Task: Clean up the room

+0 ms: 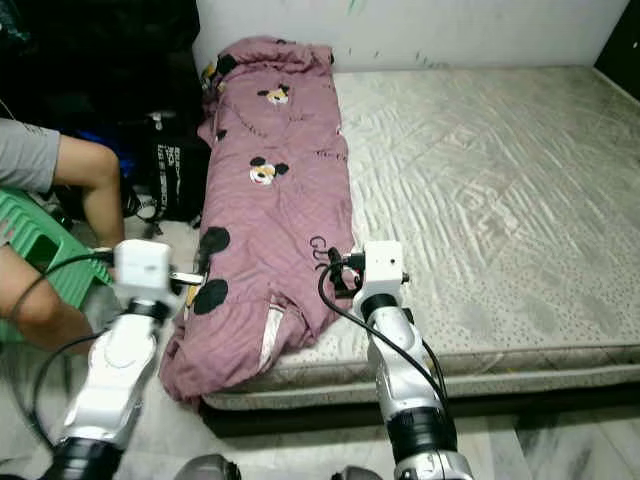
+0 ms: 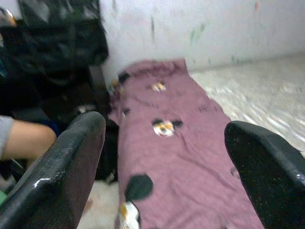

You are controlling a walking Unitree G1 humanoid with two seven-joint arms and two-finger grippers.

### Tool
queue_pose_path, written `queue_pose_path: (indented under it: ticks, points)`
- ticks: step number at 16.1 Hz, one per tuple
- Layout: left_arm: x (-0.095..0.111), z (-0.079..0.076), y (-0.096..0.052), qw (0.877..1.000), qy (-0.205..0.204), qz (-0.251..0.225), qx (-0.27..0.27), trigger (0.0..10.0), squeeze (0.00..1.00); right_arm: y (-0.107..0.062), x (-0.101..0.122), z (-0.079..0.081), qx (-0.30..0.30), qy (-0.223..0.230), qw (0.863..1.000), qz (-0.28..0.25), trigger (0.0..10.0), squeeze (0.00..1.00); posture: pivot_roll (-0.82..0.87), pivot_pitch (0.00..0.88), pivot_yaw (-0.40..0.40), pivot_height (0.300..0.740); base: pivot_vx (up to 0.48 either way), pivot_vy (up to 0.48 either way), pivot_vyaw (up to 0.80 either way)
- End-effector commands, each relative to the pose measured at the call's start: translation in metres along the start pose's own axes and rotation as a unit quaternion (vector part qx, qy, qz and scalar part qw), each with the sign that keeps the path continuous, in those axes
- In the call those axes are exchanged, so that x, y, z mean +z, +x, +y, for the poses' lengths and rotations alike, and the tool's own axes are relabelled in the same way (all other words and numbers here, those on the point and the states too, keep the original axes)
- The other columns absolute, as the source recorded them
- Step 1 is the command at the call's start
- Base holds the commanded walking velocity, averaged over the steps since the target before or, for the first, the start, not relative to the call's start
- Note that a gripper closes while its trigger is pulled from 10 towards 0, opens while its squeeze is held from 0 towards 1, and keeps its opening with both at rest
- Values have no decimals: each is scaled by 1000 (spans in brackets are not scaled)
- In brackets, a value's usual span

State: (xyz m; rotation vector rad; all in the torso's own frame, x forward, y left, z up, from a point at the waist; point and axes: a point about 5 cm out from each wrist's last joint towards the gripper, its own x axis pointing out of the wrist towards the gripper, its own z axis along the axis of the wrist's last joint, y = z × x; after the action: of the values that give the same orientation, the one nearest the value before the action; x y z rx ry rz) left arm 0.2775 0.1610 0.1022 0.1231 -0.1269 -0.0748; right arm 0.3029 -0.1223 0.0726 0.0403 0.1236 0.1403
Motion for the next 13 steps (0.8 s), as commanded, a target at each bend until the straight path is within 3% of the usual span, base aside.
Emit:
queue_pose_path:
  ticks: [1,5,9,13]
  points:
    - [4,5,-3,1000,-11,-17,-4,10000,0,-1,6,2,4,-4,1000,-8,10000,0,98,0,15,740,0,0,0]
    - [8,4,-6,999,18,-8,25,10000,0,-8,17,4,2,-7,999,-31,10000,0,83,0,22,740,0,0,0]
    - [-16,13,-11,998,-15,55,35,10000,0,-11,5,0,-3,-4,1000,-10,10000,0,85,0,16,740,0,0,0]
    - [-15,10,-10,998,-30,55,27,10000,0,-11,7,1,4,-7,1000,-6,10000,0,89,0,9,712,0,0,0]
